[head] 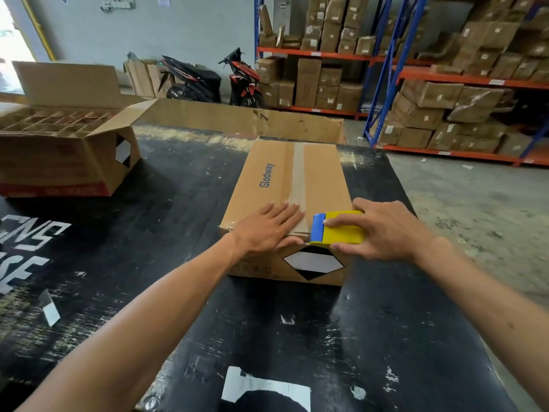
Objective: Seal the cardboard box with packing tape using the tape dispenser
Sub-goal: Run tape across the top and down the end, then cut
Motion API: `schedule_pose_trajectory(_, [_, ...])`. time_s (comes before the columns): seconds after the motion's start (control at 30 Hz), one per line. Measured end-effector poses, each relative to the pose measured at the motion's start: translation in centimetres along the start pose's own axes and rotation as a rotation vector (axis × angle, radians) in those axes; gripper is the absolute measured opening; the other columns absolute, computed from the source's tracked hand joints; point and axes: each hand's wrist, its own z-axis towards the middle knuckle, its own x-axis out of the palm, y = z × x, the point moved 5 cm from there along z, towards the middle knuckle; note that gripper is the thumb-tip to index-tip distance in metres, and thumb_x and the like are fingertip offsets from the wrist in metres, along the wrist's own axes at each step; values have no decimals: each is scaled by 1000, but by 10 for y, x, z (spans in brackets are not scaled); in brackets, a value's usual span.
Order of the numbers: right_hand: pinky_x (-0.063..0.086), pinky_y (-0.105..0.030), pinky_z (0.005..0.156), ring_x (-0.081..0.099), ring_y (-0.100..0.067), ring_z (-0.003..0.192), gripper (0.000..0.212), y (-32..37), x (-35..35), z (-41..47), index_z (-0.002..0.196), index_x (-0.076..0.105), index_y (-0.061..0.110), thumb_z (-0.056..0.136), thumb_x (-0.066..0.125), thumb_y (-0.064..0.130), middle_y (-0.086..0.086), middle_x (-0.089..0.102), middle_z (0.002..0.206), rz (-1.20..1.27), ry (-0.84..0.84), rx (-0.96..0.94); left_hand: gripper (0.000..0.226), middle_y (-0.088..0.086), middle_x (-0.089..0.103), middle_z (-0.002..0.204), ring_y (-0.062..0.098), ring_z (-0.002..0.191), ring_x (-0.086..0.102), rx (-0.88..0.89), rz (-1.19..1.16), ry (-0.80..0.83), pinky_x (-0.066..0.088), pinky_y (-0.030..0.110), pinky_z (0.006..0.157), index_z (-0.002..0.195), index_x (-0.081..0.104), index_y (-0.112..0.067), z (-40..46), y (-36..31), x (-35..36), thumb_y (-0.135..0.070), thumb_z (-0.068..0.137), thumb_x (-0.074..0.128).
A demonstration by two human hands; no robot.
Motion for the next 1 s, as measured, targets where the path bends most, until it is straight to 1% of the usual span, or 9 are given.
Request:
schedule_pose_trajectory(0.1, [16,-20,48,41,-12,55,63,-1,0,-1,123,65,46,79,37,82,7,44,81,16,-2,-12,96,7,8,165,27,152,10,1,-3,9,11,43,121,158,5,-18,0,1,2,-70,80,-18])
schedule_pose_trajectory(0.27, [31,-23,44,46,-14,52,65,-18,-2,-18,125,64,46,80,36,84,3,49,80,35,21,-16,83,4,9,165,24,152,10,-12,-42,6,8,40,121,158,5,-21,0,2,1,-68,90,1])
schedule_pose_trajectory(0.43, [23,-22,45,45,-16,50,61,-36,2,-41,126,64,47,81,42,81,1,50,80,49,20,-1,90,5,15,164,25,151,16,-16,-48,-26,10,41,121,158,12,-20,-2,2,3,-72,87,-7])
schedule_pose_trajectory(0.63, [35,-24,41,50,-18,51,58,-38,10,-40,124,63,48,80,44,81,2,49,81,93,19,17,75,6,17,164,26,151,16,-28,-68,-11,13,43,123,158,15,-19,-2,-2,-2,-63,98,13])
schedule_pose_trajectory(0.73, [43,-28,42,52,-18,53,58,-37,9,-37,123,65,45,79,46,79,2,51,83,81,21,-6,74,12,41,153,30,138,42,6,-12,-68,27,47,117,149,35,-14,4,-8,-17,-66,99,17])
schedule_pose_trajectory(0.8, [43,-29,43,52,-17,53,57,-35,6,-34,121,66,45,79,48,78,2,52,84,65,12,-16,78,14,49,145,31,130,49,20,12,-114,27,49,115,145,38,-13,14,-14,-26,-72,96,19])
schedule_pose_trajectory(0.9, [40,-27,43,50,-17,52,55,-33,6,-32,120,68,44,79,49,76,1,52,83,45,-4,-31,82,13,16,164,29,150,16,29,-56,-46,9,49,123,158,11,-17,27,-24,-15,-71,96,18])
schedule_pose_trajectory(0.93, [39,-26,43,49,-17,51,55,-32,7,-32,120,68,43,79,49,75,1,53,83,42,-8,-35,82,10,9,165,28,152,10,27,-93,-16,7,48,123,158,5,-20,29,-24,-9,-71,96,16])
schedule_pose_trajectory(1.0, [38,-26,42,44,-15,51,56,-34,9,-35,120,68,43,79,49,75,1,52,83,40,-23,-34,83,9,9,165,27,152,9,20,-127,-1,9,47,123,158,4,-22,31,-20,-2,-73,92,11])
